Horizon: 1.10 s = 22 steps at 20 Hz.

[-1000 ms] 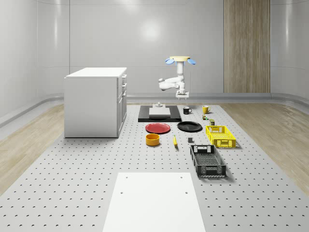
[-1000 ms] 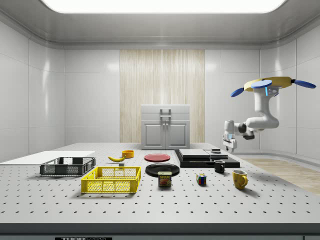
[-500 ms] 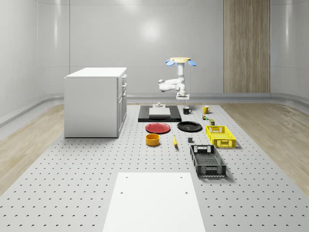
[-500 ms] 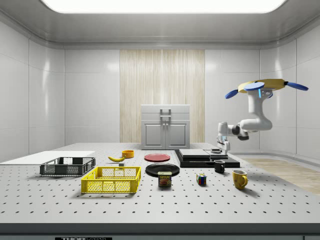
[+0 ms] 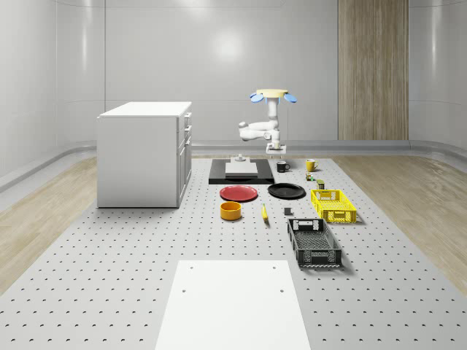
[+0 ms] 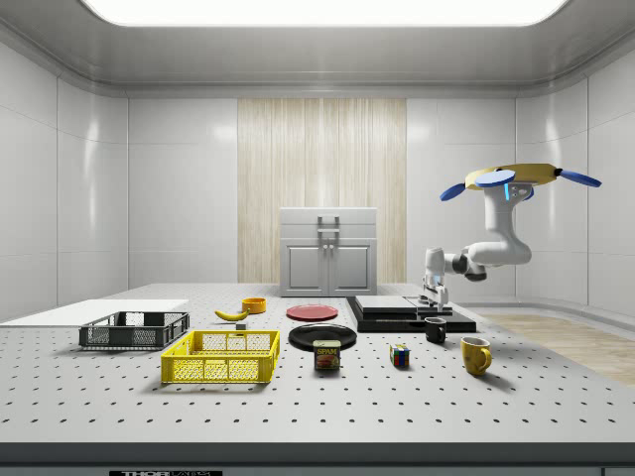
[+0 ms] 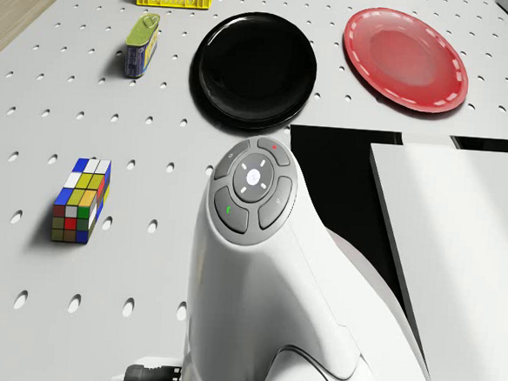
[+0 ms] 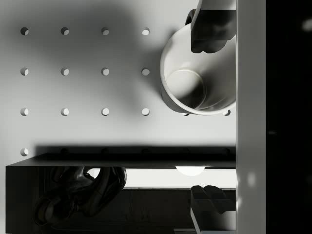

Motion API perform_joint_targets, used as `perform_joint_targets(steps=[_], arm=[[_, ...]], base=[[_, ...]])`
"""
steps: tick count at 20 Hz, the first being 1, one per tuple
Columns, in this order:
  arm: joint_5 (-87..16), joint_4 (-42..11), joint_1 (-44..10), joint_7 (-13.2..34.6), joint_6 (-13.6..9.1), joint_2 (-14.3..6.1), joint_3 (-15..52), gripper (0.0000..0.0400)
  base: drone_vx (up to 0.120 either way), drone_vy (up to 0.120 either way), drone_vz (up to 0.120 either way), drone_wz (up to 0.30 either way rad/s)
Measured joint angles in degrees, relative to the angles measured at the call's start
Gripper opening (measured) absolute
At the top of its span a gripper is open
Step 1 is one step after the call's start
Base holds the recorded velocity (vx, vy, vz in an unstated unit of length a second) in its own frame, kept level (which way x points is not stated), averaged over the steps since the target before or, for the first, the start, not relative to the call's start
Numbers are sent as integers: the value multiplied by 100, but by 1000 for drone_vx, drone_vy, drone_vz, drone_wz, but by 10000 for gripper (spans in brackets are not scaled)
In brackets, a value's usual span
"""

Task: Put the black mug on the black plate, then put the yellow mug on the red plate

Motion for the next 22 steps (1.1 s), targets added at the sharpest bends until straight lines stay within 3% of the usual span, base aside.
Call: perform_joint_targets(steps=[3, 22], arm=[[22, 3, -12, 11, 46, -49, 10, 400], [-182, 473, -455, 25, 434, -248, -227, 400]], base=[[0, 67, -120, 0], [0, 0, 0, 0]])
